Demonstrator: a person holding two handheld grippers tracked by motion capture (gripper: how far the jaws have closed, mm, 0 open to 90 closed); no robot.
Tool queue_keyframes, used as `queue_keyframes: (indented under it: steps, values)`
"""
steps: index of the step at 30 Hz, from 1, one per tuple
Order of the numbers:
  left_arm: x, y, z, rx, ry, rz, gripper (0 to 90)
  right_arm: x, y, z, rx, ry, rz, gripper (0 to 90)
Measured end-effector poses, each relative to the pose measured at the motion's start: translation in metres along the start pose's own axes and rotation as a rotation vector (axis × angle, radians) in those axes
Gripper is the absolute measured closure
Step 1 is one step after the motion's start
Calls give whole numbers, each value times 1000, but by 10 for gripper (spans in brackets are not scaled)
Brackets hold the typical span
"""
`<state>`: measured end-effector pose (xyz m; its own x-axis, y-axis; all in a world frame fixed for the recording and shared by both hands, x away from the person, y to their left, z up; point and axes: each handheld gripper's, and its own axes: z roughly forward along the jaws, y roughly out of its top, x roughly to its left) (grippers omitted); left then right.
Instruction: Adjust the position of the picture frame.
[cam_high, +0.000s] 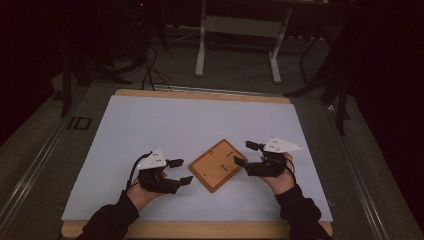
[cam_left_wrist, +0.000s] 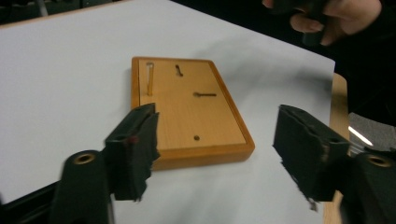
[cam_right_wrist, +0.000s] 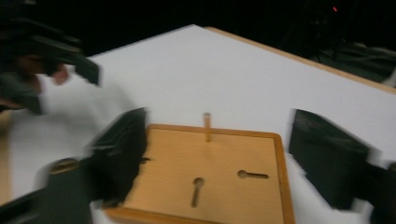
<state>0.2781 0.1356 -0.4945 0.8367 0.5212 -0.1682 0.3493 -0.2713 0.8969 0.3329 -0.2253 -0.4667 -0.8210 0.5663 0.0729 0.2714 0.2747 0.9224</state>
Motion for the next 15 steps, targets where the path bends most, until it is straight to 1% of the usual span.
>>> queue_keyframes:
  steps: [1,2,3,4,5,6,7,8,9,10,11,12,13,15]
  values:
    - [0,-2,0,-1,1,-8,291,0,0,0,0,0,0,283]
    - [0,-4,0,0,11,-9,262,-4,1,9,16,-14,1,352]
    - [0,-6,-1,0,13,-9,261,-6,1,15,33,-13,5,395]
    - [0,-8,-1,-3,13,-13,261,-6,1,15,33,-13,5,395]
    - [0,-10,-1,-2,18,-16,255,-8,1,20,44,-26,5,421]
    - [0,-12,0,-3,19,-18,214,-14,2,32,80,-20,14,539]
    - [0,-14,0,-6,25,-19,214,-15,2,37,89,-30,7,578]
    - [1,-16,0,-9,26,-19,188,-15,2,37,89,-30,7,578]
    - [1,-18,1,-8,20,-17,188,-17,2,42,100,-28,11,684]
    - [1,-20,1,-3,25,-13,144,-20,2,48,114,-10,13,721]
    - [1,-24,2,-8,36,-9,144,-23,2,58,133,-9,14,834]
    - [1,-24,2,-8,36,-9,140,-23,2,58,133,-9,14,834]
    - [1,-25,3,-5,44,-7,119,-27,3,70,158,-13,6,885]
    - [1,-27,4,-5,54,-5,66,-33,4,80,179,-9,18,896]
